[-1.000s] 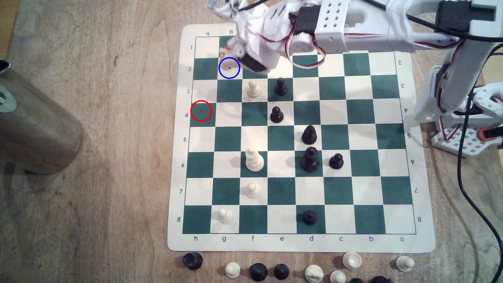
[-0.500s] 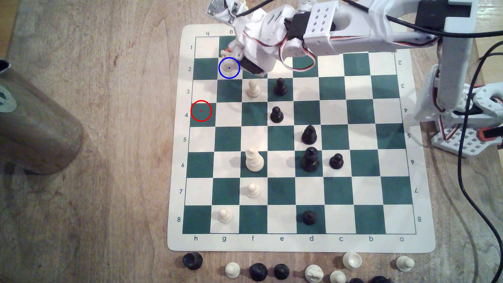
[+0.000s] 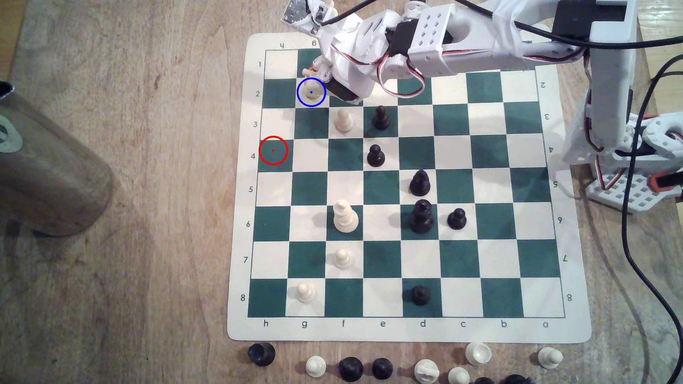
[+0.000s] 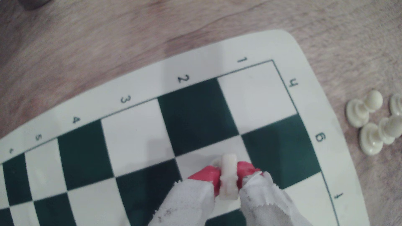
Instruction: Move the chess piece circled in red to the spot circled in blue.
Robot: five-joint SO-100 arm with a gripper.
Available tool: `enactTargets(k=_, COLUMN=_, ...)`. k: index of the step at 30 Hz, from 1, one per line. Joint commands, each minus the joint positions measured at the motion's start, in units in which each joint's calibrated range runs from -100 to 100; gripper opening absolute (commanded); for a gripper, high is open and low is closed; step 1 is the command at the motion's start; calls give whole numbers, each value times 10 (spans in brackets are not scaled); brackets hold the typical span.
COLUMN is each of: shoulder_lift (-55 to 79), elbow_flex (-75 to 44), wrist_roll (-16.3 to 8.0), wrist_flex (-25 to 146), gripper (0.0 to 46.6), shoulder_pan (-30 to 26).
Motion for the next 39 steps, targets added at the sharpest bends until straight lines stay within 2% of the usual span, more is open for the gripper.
enactTargets(k=1, shoulder_lift=-9, elbow_flex=-26, wrist_roll=2, wrist_flex=-11, gripper=5, shoulder_pan=-2)
enactTargets(k=6, shoulder_lift=-1, elbow_flex=-25, wrist_roll=2, wrist_flex=-11, gripper=8, shoulder_pan=-4)
enactTargets(k=9, shoulder_lift=11, elbow_flex=-26, wrist_roll=2, wrist_flex=-20, gripper=33, shoulder_pan=-2)
enactTargets(k=14, shoulder_lift=20, elbow_flex=-30, wrist_roll=2, wrist_flex=-22, gripper=48, shoulder_pan=2)
enactTargets(k=15, shoulder_lift=17, elbow_flex=-29, wrist_roll=1, wrist_flex=-22, gripper=58, shoulder_pan=3)
enactTargets(k=18, shoulder_lift=4, elbow_flex=-29, wrist_roll=1, wrist_flex=-10, gripper=149, shoulder_pan=3)
enactTargets(k=20, shoulder_lift=-5, elbow_flex=-29, wrist_roll=0, wrist_flex=-2, gripper=173, shoulder_pan=3)
enactTargets(k=29, shoulder_lift=-87, elbow_flex=-31, wrist_roll=-4, wrist_flex=75, gripper=221, shoulder_pan=5)
enactTargets(k=39, shoulder_lift=-256, elbow_flex=46, wrist_roll=1, wrist_flex=176, gripper=239, shoulder_pan=-7)
